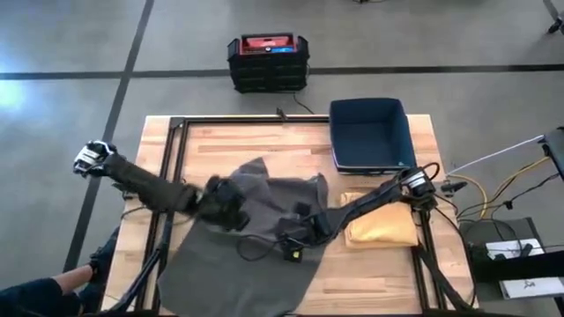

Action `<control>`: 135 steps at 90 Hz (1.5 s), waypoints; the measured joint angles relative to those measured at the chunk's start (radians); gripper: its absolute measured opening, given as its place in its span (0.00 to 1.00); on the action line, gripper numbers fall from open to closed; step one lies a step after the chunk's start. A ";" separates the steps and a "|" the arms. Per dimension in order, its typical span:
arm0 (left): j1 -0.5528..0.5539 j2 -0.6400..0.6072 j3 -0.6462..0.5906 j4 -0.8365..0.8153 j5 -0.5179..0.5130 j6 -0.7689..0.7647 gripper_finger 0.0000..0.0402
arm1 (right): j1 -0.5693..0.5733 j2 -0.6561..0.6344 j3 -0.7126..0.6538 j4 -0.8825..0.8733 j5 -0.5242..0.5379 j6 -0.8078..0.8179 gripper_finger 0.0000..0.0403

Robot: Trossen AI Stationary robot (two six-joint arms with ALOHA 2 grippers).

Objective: Fold towel
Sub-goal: Fold the gray towel

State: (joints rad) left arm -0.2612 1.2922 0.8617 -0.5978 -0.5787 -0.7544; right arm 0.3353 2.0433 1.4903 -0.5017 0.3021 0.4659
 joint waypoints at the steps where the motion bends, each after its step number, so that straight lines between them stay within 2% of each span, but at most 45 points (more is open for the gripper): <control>1: 0.021 0.003 0.004 0.004 0.011 0.023 0.05 | 0.001 0.001 -0.003 0.002 0.000 0.001 0.00; 13: 0.275 0.035 0.018 0.090 0.150 0.264 0.05 | 0.005 0.016 -0.024 0.048 0.001 0.039 0.00; 27: 0.517 0.098 -0.004 0.221 0.369 0.418 0.05 | 0.014 0.045 -0.044 0.039 0.004 0.097 0.00; 37: 0.616 0.181 -0.025 0.306 0.495 0.442 0.05 | 0.022 0.066 -0.043 0.062 0.004 0.118 0.00; 48: 0.642 0.288 -0.023 0.349 0.560 0.491 0.05 | 0.028 0.083 -0.043 0.070 0.005 0.118 0.00; 64: 0.653 0.421 0.003 0.375 0.524 0.548 0.05 | 0.029 0.093 -0.040 0.082 0.012 0.120 0.00; 71: 0.664 0.441 0.012 0.378 0.432 0.562 0.05 | 0.029 0.092 -0.040 0.077 0.009 0.126 0.00; 82: 0.705 0.438 0.011 0.312 0.233 0.564 0.05 | 0.035 0.092 -0.040 0.076 0.006 0.129 0.00; 91: 0.758 0.425 0.007 0.258 0.158 0.566 0.05 | 0.041 0.092 -0.040 0.073 0.008 0.129 0.00; 105: 0.862 0.410 0.005 0.197 0.138 0.565 0.05 | 0.046 0.092 -0.040 0.072 -0.007 0.129 0.00; 115: 0.907 0.390 0.004 0.188 0.185 0.564 0.05 | 0.047 0.090 -0.040 0.069 -0.006 0.126 0.00; 123: 0.899 0.327 0.004 0.184 0.246 0.563 0.05 | 0.039 0.074 -0.042 0.057 -0.025 0.116 0.00; 135: 0.835 0.167 0.005 0.162 0.308 0.563 0.05 | 0.019 0.002 -0.032 0.013 -0.029 0.060 0.00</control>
State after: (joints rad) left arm 0.5736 1.4593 0.8669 -0.4355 -0.2702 -0.1915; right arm 0.3542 2.0454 1.4585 -0.4884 0.2732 0.5256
